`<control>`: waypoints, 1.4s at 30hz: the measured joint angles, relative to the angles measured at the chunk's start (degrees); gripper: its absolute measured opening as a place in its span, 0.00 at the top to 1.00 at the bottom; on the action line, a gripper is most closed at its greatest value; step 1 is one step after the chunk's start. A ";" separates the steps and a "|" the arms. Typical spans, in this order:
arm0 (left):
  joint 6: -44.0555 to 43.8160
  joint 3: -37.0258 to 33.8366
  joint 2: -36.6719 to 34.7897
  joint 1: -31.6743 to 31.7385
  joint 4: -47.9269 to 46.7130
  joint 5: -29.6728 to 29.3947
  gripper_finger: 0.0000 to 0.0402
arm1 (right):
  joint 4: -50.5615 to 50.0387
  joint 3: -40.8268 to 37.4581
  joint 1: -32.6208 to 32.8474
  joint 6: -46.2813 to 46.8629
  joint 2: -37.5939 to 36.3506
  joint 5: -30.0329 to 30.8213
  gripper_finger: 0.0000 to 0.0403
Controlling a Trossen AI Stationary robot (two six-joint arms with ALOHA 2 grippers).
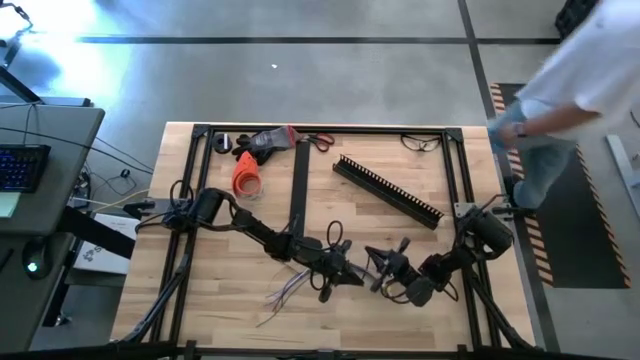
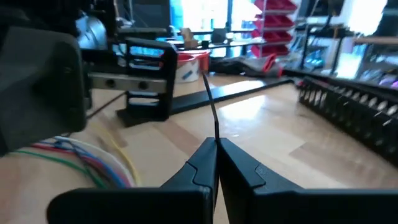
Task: Ziptie cables
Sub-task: Wrap the black zip tie on the cables
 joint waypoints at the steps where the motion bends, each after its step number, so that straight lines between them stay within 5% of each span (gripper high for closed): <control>1: 0.33 0.00 0.00 -0.04 0.16 0.00 1.00 | -1.06 0.00 0.00 1.72 0.00 -0.74 1.00; 11: 5.28 0.03 0.32 -1.13 3.46 -1.92 1.00 | -12.55 -0.01 0.55 17.86 0.00 2.47 1.00; 17: 0.81 4.16 8.45 -1.08 16.07 -0.55 1.00 | -14.22 -0.02 1.76 22.78 0.00 7.43 1.00; 24: -4.62 9.70 14.52 -0.66 16.48 3.88 1.00 | -17.72 0.02 2.10 28.17 0.00 7.16 1.00; 42: -10.35 9.55 14.32 1.68 10.14 13.76 1.00 | -23.28 0.00 2.03 32.50 0.00 3.89 1.00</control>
